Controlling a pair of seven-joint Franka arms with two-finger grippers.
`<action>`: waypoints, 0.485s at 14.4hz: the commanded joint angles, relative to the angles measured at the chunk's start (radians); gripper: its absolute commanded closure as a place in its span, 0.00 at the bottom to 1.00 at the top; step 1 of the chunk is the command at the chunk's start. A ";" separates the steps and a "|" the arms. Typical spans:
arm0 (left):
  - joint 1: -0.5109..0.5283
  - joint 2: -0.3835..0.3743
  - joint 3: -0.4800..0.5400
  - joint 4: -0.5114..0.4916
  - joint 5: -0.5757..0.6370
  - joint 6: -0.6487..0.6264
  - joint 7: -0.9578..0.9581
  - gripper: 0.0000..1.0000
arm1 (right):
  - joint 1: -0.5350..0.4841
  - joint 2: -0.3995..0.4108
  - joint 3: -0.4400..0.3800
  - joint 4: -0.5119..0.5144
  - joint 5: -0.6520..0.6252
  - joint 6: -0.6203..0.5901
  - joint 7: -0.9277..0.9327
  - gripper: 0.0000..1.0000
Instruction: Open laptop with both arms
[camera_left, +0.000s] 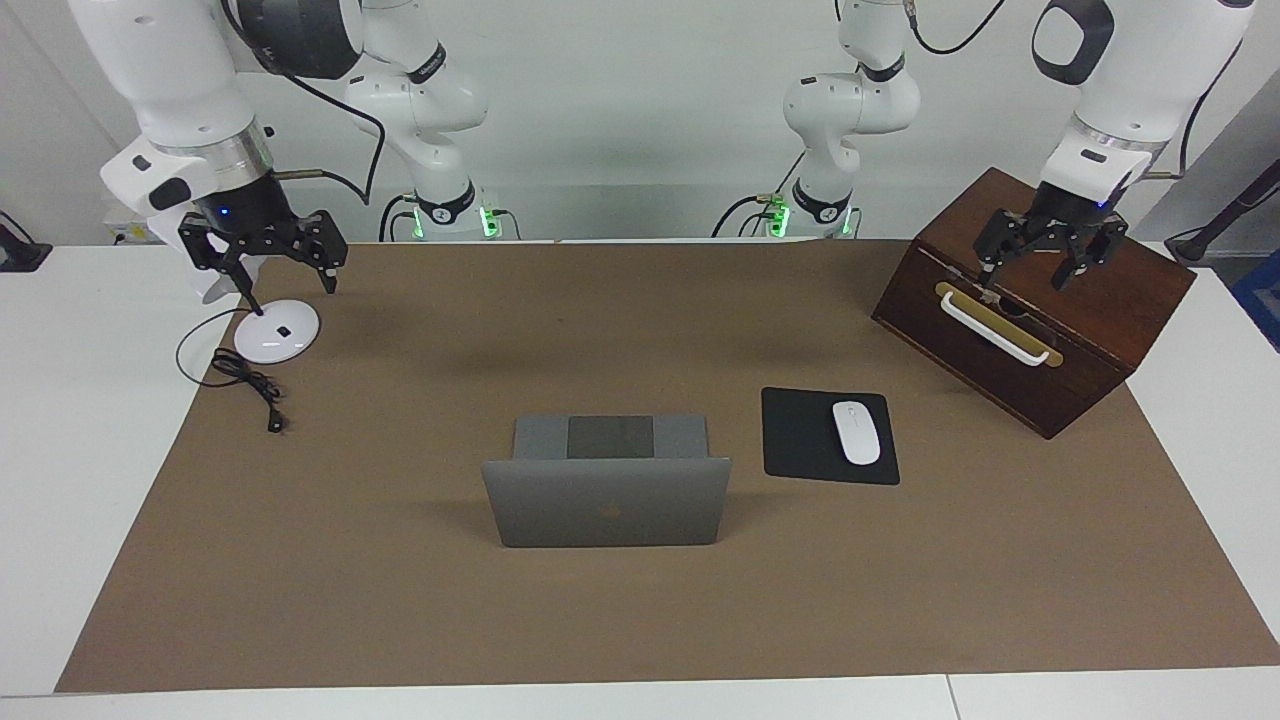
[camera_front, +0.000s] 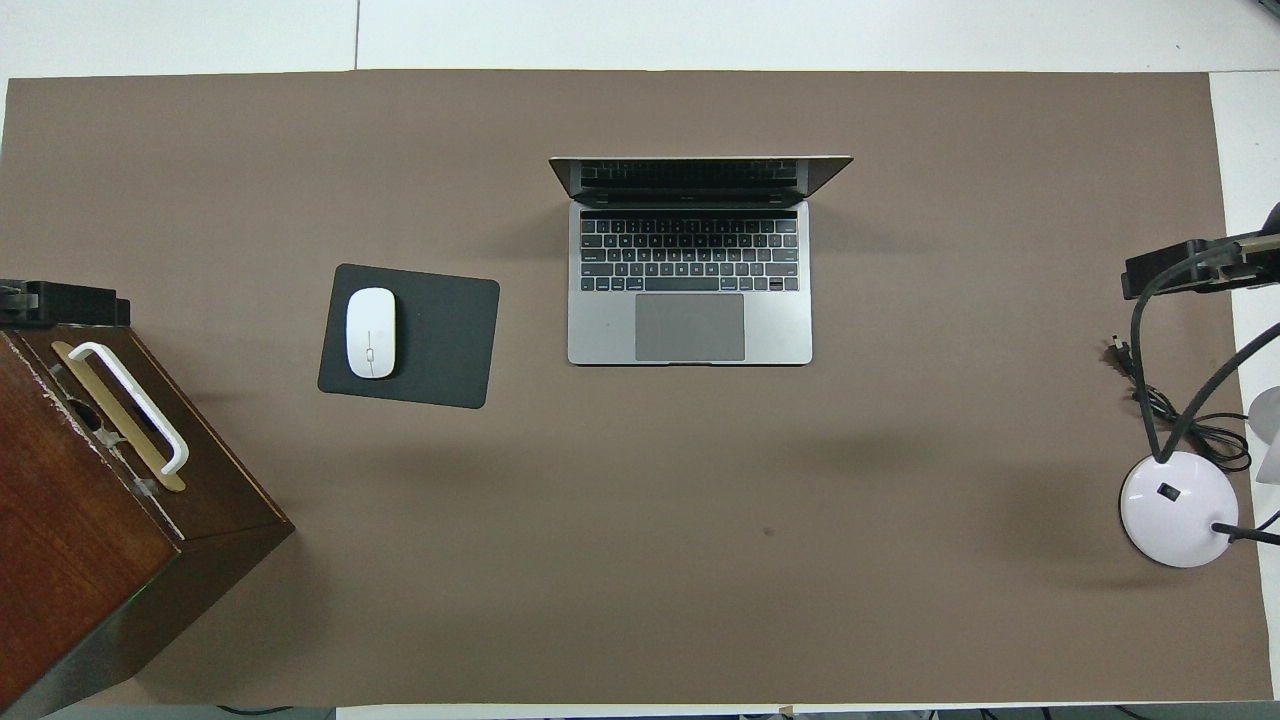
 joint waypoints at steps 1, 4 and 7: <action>-0.005 0.000 -0.014 0.008 0.015 -0.045 -0.109 0.00 | -0.009 -0.006 0.009 -0.006 0.019 -0.010 0.019 0.00; 0.004 -0.011 -0.020 -0.002 0.017 -0.063 -0.071 0.00 | -0.009 -0.006 0.009 -0.006 0.019 -0.009 0.019 0.00; 0.004 -0.019 -0.023 -0.011 0.015 -0.074 -0.018 0.00 | -0.009 -0.006 0.009 -0.006 0.019 -0.009 0.019 0.00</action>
